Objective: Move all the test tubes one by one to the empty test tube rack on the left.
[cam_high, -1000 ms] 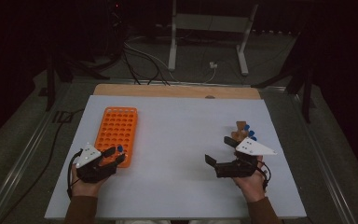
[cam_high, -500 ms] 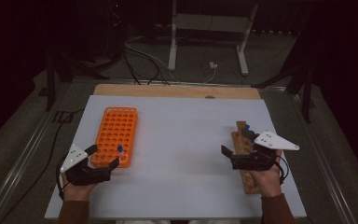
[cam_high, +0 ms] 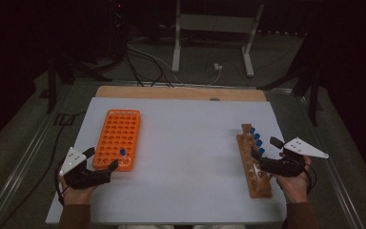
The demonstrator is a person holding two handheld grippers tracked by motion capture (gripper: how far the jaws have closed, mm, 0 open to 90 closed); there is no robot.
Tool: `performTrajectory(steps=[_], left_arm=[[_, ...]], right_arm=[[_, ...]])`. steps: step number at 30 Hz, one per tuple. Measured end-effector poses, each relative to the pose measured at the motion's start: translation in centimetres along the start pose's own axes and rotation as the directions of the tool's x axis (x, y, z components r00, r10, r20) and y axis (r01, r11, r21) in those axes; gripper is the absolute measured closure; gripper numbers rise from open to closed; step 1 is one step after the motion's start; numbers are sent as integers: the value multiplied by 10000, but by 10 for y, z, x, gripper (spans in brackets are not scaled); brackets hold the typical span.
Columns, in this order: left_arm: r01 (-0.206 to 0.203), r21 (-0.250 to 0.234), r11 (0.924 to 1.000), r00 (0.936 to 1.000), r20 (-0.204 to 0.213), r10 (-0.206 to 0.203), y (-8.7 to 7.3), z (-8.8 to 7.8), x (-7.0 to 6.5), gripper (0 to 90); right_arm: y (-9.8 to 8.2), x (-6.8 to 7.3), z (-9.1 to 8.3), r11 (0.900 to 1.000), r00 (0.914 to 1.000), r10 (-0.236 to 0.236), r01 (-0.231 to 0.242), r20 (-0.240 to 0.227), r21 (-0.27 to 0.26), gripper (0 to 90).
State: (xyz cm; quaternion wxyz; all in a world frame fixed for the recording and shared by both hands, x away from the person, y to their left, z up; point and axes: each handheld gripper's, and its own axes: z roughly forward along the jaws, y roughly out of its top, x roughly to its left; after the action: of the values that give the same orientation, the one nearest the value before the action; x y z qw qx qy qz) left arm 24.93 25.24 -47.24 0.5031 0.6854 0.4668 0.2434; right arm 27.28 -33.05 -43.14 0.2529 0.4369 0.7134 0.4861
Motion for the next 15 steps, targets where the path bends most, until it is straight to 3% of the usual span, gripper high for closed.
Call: performTrajectory(steps=[3, 9, 15], left_arm=[[23, 9, 10000, 10000, -22, -23, 0, 1, 0, 5], [-28, 98, 9999, 10000, -42, 29, -1, 2, -1, 5], [-34, 123, 9999, 10000, -58, 35, -1, 2, -1, 6]], right_arm=[[-10, -3, 0, 9997, 10000, 57, -57, 15, 249, 196], [-23, -4, 4, 9965, 9995, -316, 319, -50, 773, 516], [-28, -3, 8, 9931, 9985, -535, 544, -110, 1040, 681]])
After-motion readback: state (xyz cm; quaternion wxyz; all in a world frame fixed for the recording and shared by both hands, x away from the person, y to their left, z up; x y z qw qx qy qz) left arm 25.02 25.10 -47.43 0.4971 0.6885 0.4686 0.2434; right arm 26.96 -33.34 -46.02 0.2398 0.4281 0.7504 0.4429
